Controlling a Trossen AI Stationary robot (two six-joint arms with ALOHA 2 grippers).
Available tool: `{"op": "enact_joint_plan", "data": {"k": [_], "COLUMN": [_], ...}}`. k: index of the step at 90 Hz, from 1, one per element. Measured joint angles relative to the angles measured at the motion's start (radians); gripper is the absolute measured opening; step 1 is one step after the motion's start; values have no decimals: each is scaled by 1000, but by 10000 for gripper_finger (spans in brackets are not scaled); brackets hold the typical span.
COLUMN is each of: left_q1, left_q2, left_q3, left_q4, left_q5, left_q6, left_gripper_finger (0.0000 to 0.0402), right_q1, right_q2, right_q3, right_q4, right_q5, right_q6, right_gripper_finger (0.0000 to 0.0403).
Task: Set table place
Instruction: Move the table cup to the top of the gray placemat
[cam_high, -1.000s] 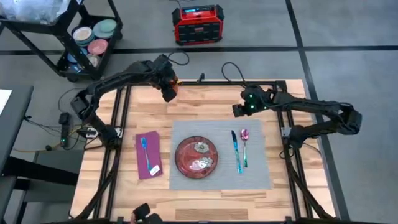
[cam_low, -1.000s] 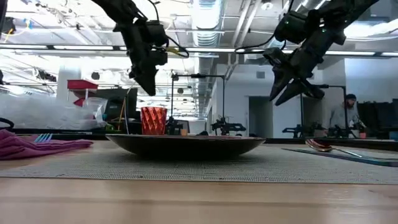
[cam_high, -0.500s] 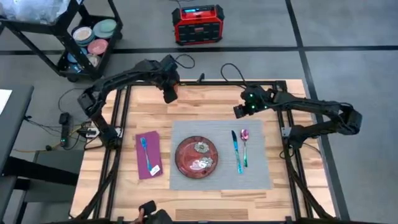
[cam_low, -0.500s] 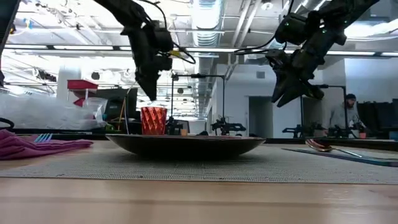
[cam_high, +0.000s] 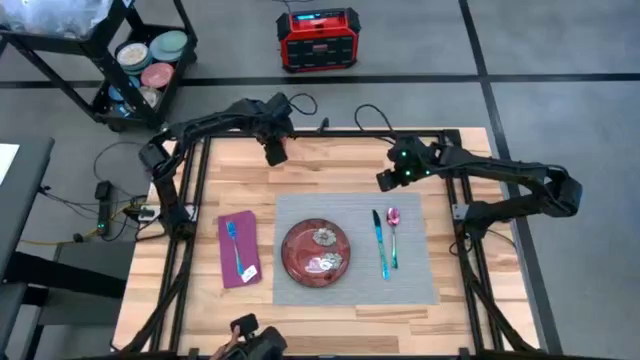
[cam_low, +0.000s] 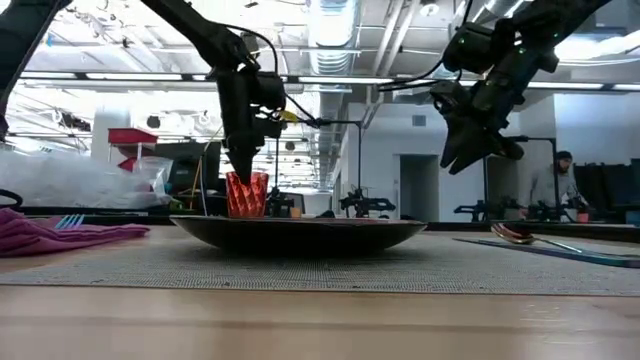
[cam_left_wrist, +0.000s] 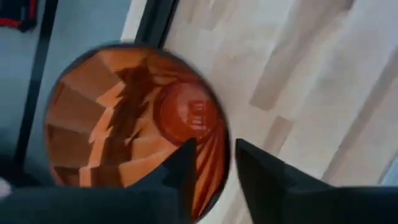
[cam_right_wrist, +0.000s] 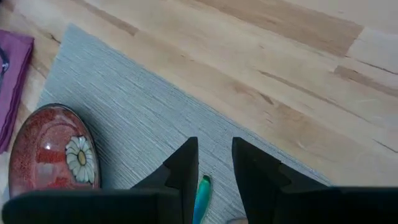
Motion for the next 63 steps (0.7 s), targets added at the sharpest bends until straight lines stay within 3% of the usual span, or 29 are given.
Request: {"op": "enact_joint_plan", "data": {"k": [7, 34, 49, 63], "left_q1": [-6, -108, -199, -274], "left_q2": [0, 0, 35, 117], "left_q3": [19, 165, 200, 274], "left_q4": [-14, -4, 15, 12], "left_q5": [2, 57, 79, 108], "left_q6": [-26, 11, -1, -15], "left_gripper_finger": [12, 1, 1, 0], "right_q1": [0, 12, 100, 218], "right_q2": [0, -39, -175, -340], "right_q3": [0, 0, 0, 0], "right_q4": [-4, -107, -320, -521], "right_q5": [0, 10, 94, 176], "right_q6": [0, 56, 96, 230], "right_gripper_finger": [85, 65, 24, 2]}}
